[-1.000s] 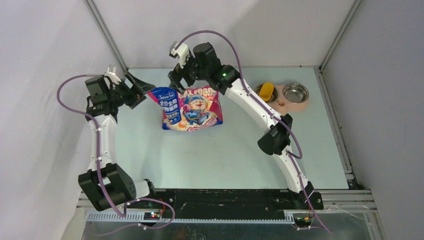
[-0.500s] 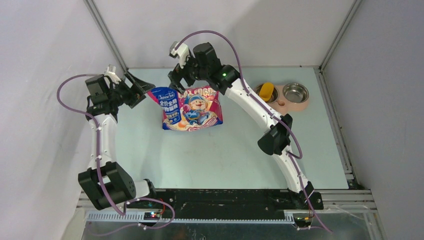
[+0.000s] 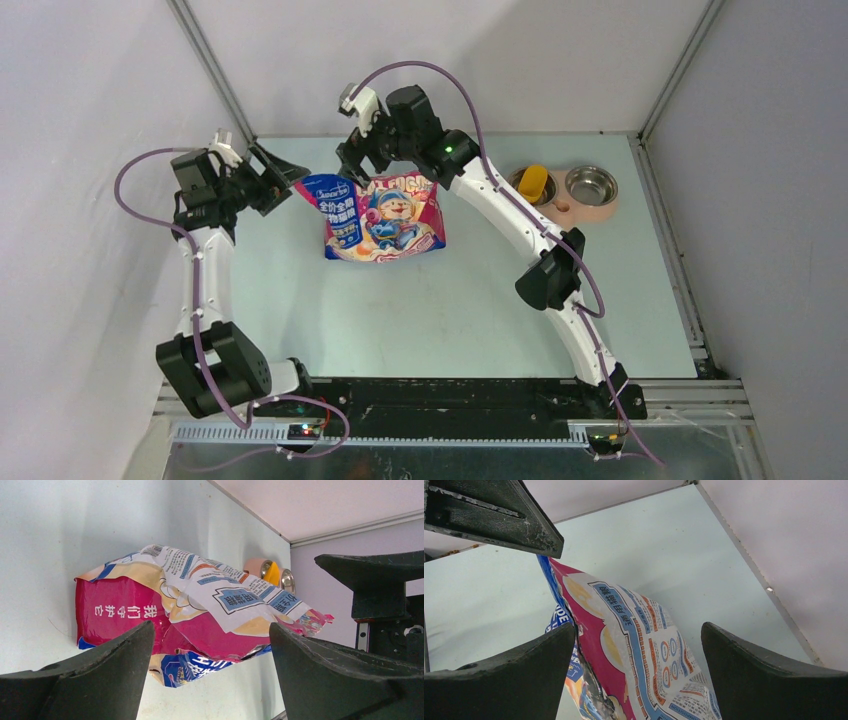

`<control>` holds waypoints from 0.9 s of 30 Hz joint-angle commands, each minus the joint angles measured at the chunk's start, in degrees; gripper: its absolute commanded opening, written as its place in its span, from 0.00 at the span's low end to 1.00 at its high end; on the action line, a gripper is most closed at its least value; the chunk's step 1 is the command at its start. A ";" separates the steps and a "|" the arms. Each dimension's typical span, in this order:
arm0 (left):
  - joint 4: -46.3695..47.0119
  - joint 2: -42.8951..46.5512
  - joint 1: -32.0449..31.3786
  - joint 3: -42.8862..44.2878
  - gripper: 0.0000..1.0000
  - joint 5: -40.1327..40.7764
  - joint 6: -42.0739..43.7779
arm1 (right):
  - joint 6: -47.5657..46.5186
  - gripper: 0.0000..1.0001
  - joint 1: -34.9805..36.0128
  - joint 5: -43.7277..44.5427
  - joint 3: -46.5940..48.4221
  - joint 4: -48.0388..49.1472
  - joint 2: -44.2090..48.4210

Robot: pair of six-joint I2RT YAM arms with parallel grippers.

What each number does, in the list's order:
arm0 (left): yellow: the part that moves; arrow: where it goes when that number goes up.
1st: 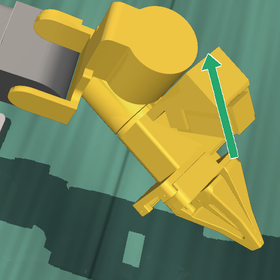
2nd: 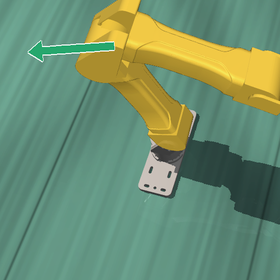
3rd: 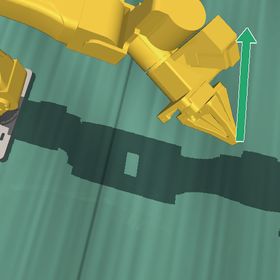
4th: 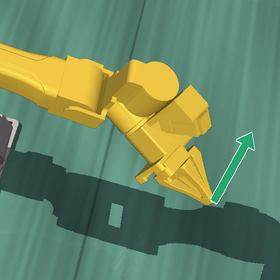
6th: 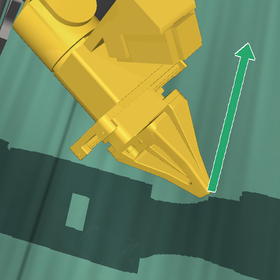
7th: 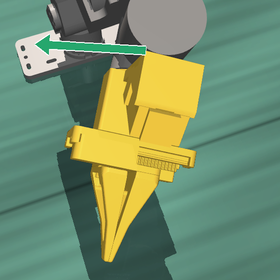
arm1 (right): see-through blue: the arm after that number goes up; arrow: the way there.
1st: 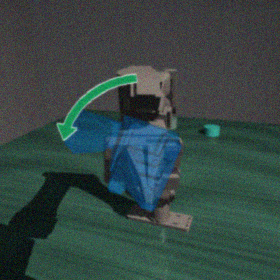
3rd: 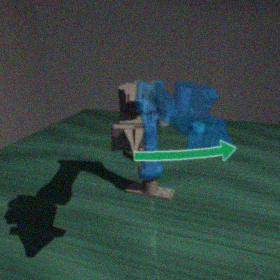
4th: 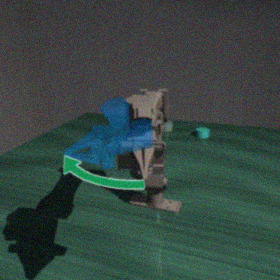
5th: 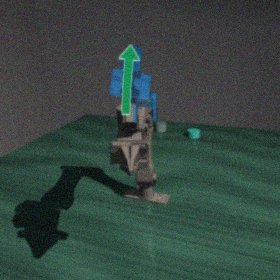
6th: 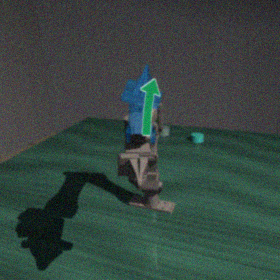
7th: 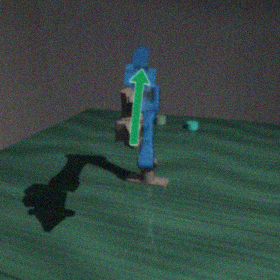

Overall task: Serve the pet food
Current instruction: Open the pet food bag at the center of the board.

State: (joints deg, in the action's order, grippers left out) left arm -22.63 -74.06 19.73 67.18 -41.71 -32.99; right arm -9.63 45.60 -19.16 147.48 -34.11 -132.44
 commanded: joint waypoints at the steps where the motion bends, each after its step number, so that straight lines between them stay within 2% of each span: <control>1: 0.68 2.88 -0.13 -0.01 0.91 -1.06 0.84 | -0.37 1.00 -0.25 -0.18 2.99 0.87 1.29; 16: -4.87 2.94 0.04 0.34 0.91 -0.21 5.92 | -0.33 1.00 -0.27 0.09 3.01 0.88 1.36; 27: 0.99 2.15 1.36 5.58 0.92 -2.58 0.56 | -0.63 0.99 -0.67 0.17 2.69 0.80 1.79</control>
State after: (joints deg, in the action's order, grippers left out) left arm -26.15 -71.79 20.58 68.71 -42.59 -30.55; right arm -9.69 45.47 -19.16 147.48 -34.24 -132.44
